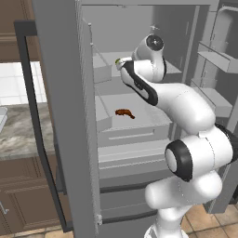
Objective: Place one cucumber and one chicken drumstick in each tupperware on the nearby counter, to pack two identical lunches.
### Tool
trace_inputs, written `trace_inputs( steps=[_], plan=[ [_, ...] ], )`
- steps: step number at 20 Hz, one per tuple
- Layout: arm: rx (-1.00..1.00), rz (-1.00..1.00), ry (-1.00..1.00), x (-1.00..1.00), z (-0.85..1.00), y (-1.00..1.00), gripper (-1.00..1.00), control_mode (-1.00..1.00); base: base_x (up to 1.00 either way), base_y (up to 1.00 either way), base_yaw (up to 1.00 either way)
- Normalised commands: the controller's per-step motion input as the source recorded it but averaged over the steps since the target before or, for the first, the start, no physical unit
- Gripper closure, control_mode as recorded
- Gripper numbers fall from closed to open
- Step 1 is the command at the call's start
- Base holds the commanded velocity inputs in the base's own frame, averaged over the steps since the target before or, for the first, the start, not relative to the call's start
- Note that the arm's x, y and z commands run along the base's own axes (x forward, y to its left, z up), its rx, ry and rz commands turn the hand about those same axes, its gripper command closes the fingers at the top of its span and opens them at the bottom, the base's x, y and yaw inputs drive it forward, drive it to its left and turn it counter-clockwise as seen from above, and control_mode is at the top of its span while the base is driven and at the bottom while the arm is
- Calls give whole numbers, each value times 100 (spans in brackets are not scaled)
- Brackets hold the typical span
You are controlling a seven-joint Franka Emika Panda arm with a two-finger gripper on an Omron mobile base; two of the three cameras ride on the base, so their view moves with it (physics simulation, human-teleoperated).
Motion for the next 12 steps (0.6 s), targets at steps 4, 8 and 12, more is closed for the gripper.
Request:
trace_inputs(
  steps=[4, 8, 12],
  plan=[
    [0, 0, 5, 42, -9, 0, -100, -100, 0, 0, 0],
    [0, 0, 4, 46, -15, 0, -100, -100, 0, 0, 0],
    [0, 0, 3, 46, -16, 0, -100, -100, 0, 0, 0]
  ],
)
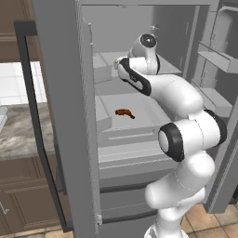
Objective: Place one cucumber and one chicken drumstick in each tupperware on the nearby counter, to pack two identical lunches.
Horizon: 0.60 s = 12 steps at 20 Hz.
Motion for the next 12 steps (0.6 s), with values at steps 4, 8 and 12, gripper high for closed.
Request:
trace_inputs(
  steps=[4, 8, 12],
  plan=[
    [0, 0, 1, 46, -13, 0, -100, -100, 0, 0, 0],
    [0, 0, 0, 43, -12, 1, -100, -100, 0, 0, 0],
    [0, 0, 1, 25, -25, 5, -100, -100, 0, 0, 0]
  ],
)
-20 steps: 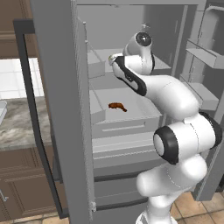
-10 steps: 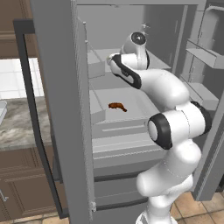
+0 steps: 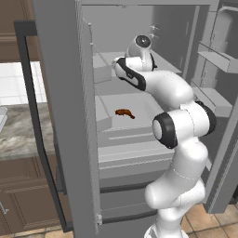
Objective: Place one cucumber and one chicken drumstick in each tupperware on the nearby counter, to pack two identical lunches.
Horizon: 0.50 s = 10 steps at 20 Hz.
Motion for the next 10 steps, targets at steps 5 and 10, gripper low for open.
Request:
trace_inputs(
  steps=[5, 10],
  plan=[
    [-2, 0, 0, 2, -36, 17, 100, -100, 0, 0, 0],
    [-1, 0, 0, 1, -33, 4, 100, -100, 0, 0, 0]
  ],
)
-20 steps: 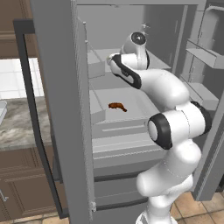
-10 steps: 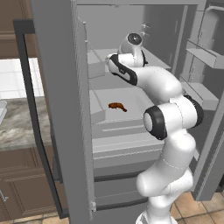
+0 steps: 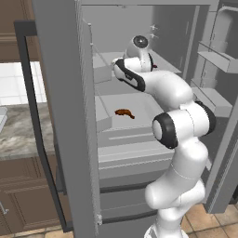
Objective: Place one cucumber and one chicken drumstick in each tupperware on the nearby counter, to pack two identical lunches.
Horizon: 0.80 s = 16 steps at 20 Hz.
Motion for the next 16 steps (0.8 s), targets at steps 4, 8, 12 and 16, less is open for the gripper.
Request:
trace_inputs(
  steps=[4, 8, 12, 16],
  plan=[
    [0, 0, 2, -7, -30, -3, 100, -100, 0, 0, 0],
    [0, 0, 0, -84, -26, -25, 100, -100, 0, 0, 0],
    [0, 0, 0, -100, -17, -49, 100, -100, 0, 0, 0],
    [0, -1, -5, -100, -3, -58, 100, -100, 0, 0, 0]
  ],
)
